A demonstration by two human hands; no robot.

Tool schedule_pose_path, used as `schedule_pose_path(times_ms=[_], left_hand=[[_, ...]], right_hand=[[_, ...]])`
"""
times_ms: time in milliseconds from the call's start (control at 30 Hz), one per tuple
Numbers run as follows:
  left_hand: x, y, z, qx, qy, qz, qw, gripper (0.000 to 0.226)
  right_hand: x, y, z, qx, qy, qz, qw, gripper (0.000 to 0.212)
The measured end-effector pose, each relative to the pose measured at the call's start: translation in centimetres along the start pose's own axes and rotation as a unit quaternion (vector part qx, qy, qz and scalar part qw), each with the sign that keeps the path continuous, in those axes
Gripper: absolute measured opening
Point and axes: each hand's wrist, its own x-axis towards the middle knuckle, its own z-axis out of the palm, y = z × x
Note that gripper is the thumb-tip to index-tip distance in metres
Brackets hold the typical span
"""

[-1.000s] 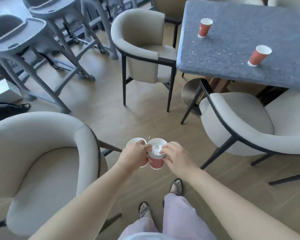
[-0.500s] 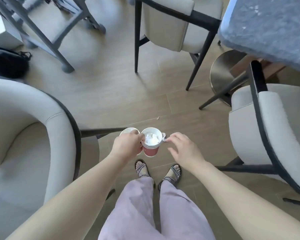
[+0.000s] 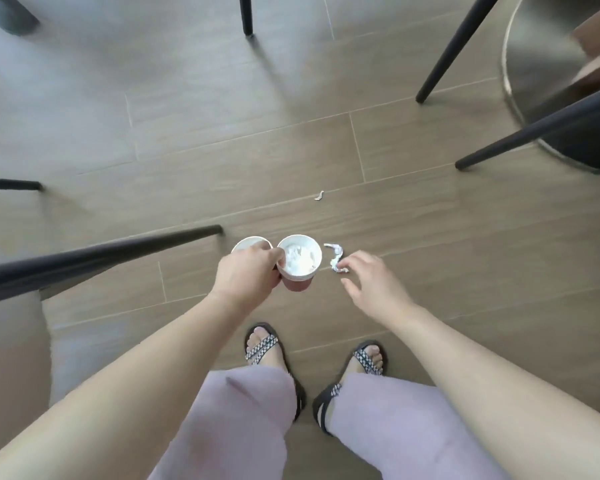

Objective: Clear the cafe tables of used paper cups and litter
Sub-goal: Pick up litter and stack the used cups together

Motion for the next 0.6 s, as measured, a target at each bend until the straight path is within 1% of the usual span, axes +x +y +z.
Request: schedule_pose_path(times_ms=[167,233,300,333,367,467,600], left_hand=[[8.7,-2.4,6.5,0.043,0.031,0.039,0.998,0.017],[11.1,-3.1,7.3,0.047,0.043,0.050,0.997,0.017],[13.2,-3.7,7.0,0.048,0.060,0.053,0.996,0.018],[14.0,-3.9,6.7,0.045,0.071,0.051,0.995,0.018],[14.6,-4.0,6.4,0.042,0.079,0.049,0.995,0.018],[15.4,-3.9,5.8,0.042,0.092,0.054,0.993,0.018],[15.2,-3.8,5.3,0.028,0.091,0.051,0.994,0.019]], right_hand=[[7.9,6.8,7.6,-0.042,-0.041,-0.014,0.998,0.026],[10.1,8.5,9.6,-0.066,-0.065,-0.023,0.995,0.036],[11.6,9.7,11.4,-0.111,-0.112,-0.035,0.987,0.050],[12.0,10.2,12.1,-0.132,-0.131,-0.043,0.982,0.054],[12.4,10.5,12.9,-0.142,-0.141,-0.051,0.978,0.052],[13.4,11.2,14.2,-0.126,-0.125,-0.055,0.983,0.030],[15.5,11.1,13.4,-0.055,-0.078,-0.033,0.995,0.029]])
